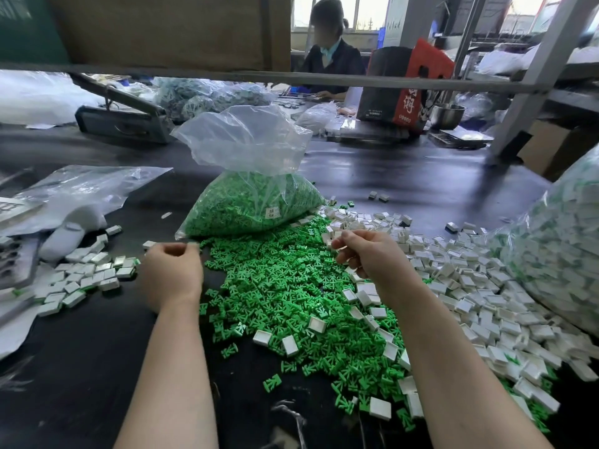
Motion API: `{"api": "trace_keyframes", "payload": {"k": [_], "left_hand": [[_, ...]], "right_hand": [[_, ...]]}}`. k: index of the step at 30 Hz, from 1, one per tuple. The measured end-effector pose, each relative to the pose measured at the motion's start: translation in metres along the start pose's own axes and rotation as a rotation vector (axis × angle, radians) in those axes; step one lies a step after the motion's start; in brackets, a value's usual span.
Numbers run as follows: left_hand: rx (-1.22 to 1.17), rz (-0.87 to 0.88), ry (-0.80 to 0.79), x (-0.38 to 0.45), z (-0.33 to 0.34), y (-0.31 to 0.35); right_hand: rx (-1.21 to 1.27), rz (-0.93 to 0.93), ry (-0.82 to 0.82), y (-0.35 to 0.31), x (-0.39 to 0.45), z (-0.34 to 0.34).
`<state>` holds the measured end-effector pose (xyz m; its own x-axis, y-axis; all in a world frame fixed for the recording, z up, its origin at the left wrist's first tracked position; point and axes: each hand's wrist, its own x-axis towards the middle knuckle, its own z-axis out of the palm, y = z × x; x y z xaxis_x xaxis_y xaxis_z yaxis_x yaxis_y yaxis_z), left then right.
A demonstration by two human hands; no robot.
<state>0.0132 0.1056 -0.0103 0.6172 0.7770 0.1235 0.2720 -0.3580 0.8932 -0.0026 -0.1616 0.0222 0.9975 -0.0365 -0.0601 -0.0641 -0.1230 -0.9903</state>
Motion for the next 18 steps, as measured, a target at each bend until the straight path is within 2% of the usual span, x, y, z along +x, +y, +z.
{"api": "trace_keyframes", "payload": {"k": [3, 6, 10, 18], "left_hand": [[0.156, -0.077, 0.099, 0.003, -0.007, -0.008], [0.258, -0.102, 0.129, 0.000, -0.006, -0.009], [0.390, -0.104, 0.110, 0.001, -0.004, -0.011], [0.643, 0.029, 0.049, -0.009, 0.005, -0.008]], "right_hand": [[-0.009, 0.005, 0.003, 0.000, 0.001, -0.002], [-0.018, -0.001, 0.003, 0.001, 0.001, -0.002], [-0.032, -0.003, 0.006, 0.001, 0.001, -0.004], [-0.044, 0.008, 0.000, 0.000, 0.001, -0.005]]}}
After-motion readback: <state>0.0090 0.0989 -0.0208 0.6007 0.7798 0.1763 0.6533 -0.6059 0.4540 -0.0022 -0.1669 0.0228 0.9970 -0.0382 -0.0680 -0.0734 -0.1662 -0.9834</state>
